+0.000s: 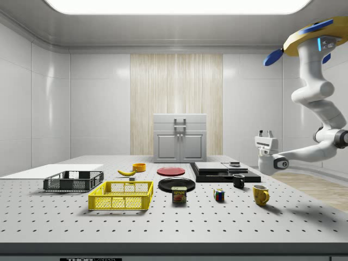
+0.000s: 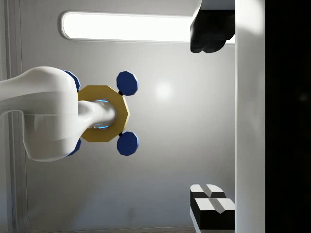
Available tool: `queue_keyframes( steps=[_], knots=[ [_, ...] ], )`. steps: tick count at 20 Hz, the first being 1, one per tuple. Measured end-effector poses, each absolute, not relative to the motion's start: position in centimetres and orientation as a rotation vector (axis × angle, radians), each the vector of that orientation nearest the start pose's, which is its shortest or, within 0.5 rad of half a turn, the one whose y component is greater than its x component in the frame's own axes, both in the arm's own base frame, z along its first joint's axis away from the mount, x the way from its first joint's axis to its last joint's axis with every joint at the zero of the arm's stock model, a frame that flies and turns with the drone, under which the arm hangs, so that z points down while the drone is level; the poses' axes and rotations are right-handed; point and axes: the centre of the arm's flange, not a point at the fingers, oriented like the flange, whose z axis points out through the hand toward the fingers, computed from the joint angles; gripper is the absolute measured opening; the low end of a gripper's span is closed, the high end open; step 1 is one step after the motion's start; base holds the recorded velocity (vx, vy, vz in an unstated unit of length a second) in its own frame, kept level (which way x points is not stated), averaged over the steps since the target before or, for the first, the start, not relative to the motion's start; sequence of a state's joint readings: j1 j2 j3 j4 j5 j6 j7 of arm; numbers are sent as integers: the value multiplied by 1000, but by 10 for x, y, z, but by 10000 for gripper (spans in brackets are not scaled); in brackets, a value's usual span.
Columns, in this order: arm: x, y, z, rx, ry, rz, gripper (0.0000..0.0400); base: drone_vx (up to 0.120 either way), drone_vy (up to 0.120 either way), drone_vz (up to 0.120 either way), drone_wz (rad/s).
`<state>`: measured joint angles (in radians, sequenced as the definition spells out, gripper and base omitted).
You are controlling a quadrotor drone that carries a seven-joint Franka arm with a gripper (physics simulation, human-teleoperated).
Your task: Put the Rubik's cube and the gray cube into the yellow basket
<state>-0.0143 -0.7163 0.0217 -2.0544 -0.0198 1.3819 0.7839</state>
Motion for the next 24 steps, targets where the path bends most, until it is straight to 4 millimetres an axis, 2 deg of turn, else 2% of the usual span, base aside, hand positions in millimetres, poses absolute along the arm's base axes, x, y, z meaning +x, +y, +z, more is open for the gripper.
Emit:
queue_keyframes(
  steps=[2,9,13,16,18,20,22,24],
  knots=[
    [302,5,691,-2925,1212,-95,400,120,0,-100,0],
    [301,15,690,-3011,1249,-172,400,120,0,-6,0],
    [301,29,687,-3129,1299,-280,400,120,0,0,0],
    [301,47,679,-3278,1363,-433,400,120,0,-80,0],
    [301,62,669,-3415,1422,-597,400,120,0,-40,0],
    [302,79,651,-3580,1494,-841,400,120,0,-120,0],
    [303,93,625,-3751,1571,-1199,400,120,0,-120,0],
    [304,99,592,-3876,1633,-1707,400,120,0,-120,0]
  ],
)
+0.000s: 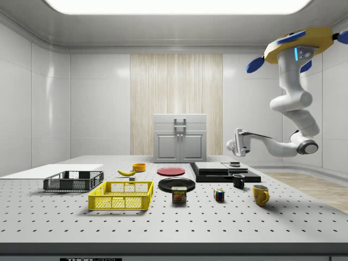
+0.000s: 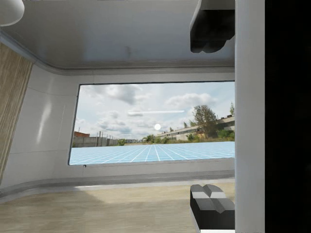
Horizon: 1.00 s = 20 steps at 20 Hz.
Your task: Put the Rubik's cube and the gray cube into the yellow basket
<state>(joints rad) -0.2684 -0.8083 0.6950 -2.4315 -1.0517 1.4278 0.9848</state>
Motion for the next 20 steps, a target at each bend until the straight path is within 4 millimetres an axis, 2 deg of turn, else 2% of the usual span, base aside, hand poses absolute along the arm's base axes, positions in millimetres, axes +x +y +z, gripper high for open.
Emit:
queue_keyframes(
  steps=[2,4,6,9,14,20],
  knots=[
    [305,93,558,1165,-495,715,400,120,0,-120,0],
    [306,78,531,870,-375,752,400,120,0,-120,0],
    [306,61,513,630,-275,772,400,120,0,-120,0],
    [307,38,500,375,-168,784,400,120,0,-120,0],
    [307,16,493,153,-71,786,400,120,-88,-120,0],
    [307,5,491,52,-26,785,400,120,-120,-120,0]
  ],
)
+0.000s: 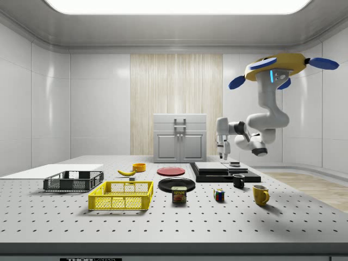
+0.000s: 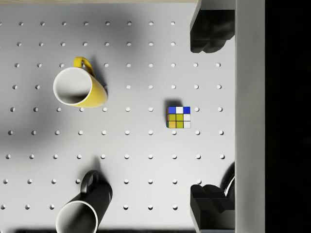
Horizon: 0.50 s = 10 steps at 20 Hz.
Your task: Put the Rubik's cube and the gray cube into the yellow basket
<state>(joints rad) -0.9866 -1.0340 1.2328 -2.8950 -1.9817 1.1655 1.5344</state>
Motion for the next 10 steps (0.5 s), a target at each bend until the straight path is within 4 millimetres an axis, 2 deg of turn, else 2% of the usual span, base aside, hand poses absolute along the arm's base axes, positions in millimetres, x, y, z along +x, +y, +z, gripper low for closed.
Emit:
queue_keyframes(
  steps=[8,10],
  knots=[
    [307,1,491,13,-8,784,400,5,0,-120,0],
    [307,1,491,9,-6,784,400,0,100,-120,0]
  ],
)
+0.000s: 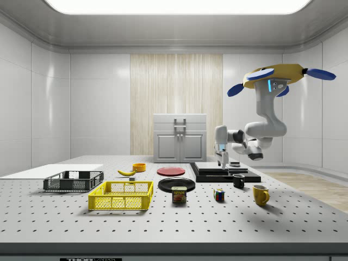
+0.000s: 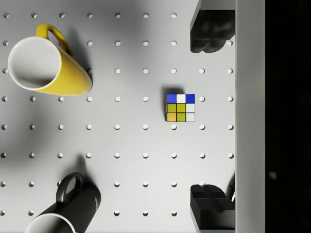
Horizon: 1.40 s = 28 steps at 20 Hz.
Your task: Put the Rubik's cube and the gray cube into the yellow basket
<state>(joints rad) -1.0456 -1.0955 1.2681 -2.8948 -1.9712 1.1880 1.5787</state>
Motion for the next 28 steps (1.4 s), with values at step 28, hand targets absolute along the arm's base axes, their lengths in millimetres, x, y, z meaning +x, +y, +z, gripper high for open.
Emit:
queue_keyframes(
  steps=[28],
  knots=[
    [307,0,517,1,-2,785,400,14,10,-79,0]
  ],
)
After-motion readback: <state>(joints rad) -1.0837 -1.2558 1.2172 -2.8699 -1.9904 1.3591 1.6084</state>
